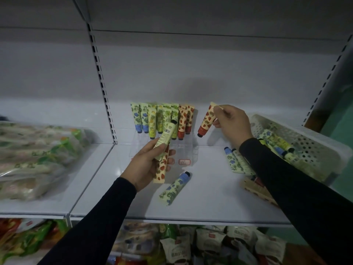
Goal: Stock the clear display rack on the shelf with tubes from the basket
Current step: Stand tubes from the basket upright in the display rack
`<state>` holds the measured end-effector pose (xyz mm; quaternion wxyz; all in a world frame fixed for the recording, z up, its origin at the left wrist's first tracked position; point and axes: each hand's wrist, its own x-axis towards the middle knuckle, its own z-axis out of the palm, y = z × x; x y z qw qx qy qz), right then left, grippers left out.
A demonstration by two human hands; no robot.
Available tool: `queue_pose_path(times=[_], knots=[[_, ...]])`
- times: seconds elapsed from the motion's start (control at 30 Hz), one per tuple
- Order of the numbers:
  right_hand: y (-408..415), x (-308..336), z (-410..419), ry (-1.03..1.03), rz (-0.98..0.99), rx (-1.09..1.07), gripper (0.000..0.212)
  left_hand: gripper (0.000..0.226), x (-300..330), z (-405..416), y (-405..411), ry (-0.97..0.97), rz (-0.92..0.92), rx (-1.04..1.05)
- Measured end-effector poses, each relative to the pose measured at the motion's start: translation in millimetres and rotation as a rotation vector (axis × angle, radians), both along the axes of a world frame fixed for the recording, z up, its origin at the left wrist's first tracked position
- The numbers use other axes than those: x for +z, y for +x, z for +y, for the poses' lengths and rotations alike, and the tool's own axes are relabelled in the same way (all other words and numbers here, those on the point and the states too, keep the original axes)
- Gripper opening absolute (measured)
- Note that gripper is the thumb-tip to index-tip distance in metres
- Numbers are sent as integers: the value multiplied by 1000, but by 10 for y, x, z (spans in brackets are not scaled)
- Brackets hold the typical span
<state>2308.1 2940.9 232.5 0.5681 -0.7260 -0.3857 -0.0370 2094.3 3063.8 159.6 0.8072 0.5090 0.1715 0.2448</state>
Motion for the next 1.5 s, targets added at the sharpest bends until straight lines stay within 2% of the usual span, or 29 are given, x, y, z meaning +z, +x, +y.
queue_pose_path(times=[0.17,0.43,0.63,0.87,1.07,1.5], knots=[[3,-7,157,-17,13,48,23,34,-98,61,17,-108,-95,19],[120,-29,426,-25,18,63,18,38,-202,223,102,-100,-119,95],[160,-69,567,-92,-30,74,27,35,-255,229,136,-119,-160,134],[165,-96,625,-198,-123,82,30,39,-298,249,130,-51,-135,142],[169,-46,660,-174,-154,85,20,42,-303,244,124,-44,-128,145],[172,-38,685,-222,-230,59,27,39,-318,259,137,-50,-138,136]])
